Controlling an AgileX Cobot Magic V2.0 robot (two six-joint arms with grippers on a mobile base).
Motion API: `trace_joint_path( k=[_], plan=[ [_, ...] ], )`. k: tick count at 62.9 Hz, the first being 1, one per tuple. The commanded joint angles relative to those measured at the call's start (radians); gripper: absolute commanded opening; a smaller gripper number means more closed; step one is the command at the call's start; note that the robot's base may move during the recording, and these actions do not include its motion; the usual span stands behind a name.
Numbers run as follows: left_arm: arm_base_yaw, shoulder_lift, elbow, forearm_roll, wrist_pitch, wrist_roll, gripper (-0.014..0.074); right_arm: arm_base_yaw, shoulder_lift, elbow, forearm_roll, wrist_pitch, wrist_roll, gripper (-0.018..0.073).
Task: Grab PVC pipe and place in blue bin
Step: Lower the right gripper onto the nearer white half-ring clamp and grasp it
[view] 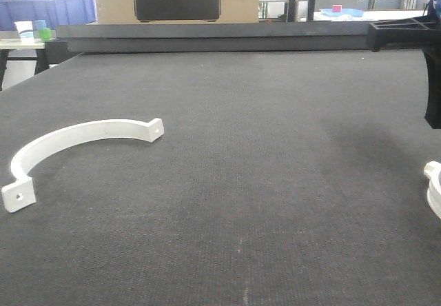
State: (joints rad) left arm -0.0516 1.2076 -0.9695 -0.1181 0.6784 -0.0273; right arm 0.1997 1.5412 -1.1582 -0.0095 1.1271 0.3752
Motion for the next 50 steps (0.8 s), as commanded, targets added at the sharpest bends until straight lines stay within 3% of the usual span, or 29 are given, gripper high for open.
trace_joint_path(
  k=[1,7,20,24,38,50],
  plan=[
    [-0.002,-0.002,0.002,-0.010,-0.009,0.001,-0.0111,0.001,-0.002,-0.010,0.020,0.024,0.001,-0.0151],
    [-0.002,-0.002,0.002,-0.010,-0.009,0.001,-0.0111,0.001,-0.002,0.010,0.074,0.030,0.001,-0.0151],
    [-0.002,-0.002,0.002,-0.010,0.002,0.001,-0.0111,0.001,0.013,0.077,0.076,-0.054,0.017,-0.0140],
    [-0.007,-0.002,0.002,-0.010,0.006,0.001,-0.0111,0.001,0.013,0.078,0.076,-0.061,0.025,-0.0090],
    [-0.049,-0.002,0.002,-0.010,0.007,0.001,-0.0111,0.001,0.013,0.078,0.076,-0.085,0.029,0.0288],
    [-0.066,-0.002,0.002,-0.008,0.014,0.001,-0.0111,0.001,0.013,0.100,0.076,-0.106,0.063,0.0294]
  ],
)
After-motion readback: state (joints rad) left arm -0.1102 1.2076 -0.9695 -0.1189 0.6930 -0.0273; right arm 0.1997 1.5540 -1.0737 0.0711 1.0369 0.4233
